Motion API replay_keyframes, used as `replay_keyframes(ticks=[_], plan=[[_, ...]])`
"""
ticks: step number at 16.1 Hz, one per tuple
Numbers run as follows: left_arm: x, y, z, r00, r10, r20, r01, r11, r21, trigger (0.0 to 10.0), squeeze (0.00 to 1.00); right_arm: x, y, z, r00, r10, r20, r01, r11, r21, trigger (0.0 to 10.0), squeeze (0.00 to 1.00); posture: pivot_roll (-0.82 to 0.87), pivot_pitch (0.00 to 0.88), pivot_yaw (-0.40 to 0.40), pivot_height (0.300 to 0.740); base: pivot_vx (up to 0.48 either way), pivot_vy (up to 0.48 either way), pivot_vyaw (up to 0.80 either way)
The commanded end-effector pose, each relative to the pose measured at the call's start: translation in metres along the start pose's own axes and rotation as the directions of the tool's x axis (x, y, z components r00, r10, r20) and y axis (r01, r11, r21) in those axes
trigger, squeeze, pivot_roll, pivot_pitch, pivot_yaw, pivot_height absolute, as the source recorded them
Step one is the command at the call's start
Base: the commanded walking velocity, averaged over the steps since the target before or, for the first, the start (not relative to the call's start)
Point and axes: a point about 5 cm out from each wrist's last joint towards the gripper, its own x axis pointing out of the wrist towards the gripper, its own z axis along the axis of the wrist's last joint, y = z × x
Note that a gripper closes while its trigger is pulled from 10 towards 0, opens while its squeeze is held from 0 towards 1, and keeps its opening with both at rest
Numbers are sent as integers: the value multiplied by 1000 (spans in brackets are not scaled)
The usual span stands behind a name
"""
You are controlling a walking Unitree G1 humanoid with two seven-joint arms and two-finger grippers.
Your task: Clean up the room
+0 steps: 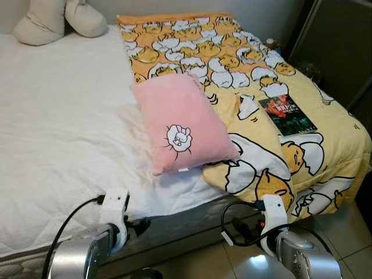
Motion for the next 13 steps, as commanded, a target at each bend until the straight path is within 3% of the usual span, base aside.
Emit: replay_keyframes(ticks=[1,4,5,6,8,10,11,13], plan=[[-8,-10,24,995,-38,94,33,998,56,10000,0,-5,3,21,995,5,99,1,998,-65,10000,0,-48,0,-14,740,0,0,0],[-24,-28,65,957,-87,278,59,992,109,10000,0,-17,24,58,970,41,241,3,984,-176,10000,0,-48,0,-15,740,0,0,0],[-30,-35,80,912,-120,391,86,991,103,10000,0,-21,29,71,950,39,310,30,976,-214,10000,0,-48,0,-15,740,0,0,0],[-33,-35,90,879,-115,463,89,993,78,10000,0,-25,28,86,908,7,420,77,980,-184,10000,0,-49,0,-17,740,0,0,0],[-36,-23,103,814,4,580,-46,997,58,10000,0,-29,17,105,831,-91,549,187,975,-121,10000,0,-49,0,-13,740,0,0,0],[-37,-8,108,664,171,728,-313,948,63,10000,0,-32,19,121,720,-85,689,247,959,-140,10000,0,-44,0,-13,740,0,0,0],[-34,-7,103,615,200,763,-381,922,66,10000,0,-34,21,124,661,-66,747,261,954,-147,10000,0,-47,0,-12,740,0,0,0],[-21,0,84,608,223,762,-420,905,71,10000,0,-26,23,115,604,4,797,255,947,-198,10000,0,-55,0,-7,740,0,0,0]])
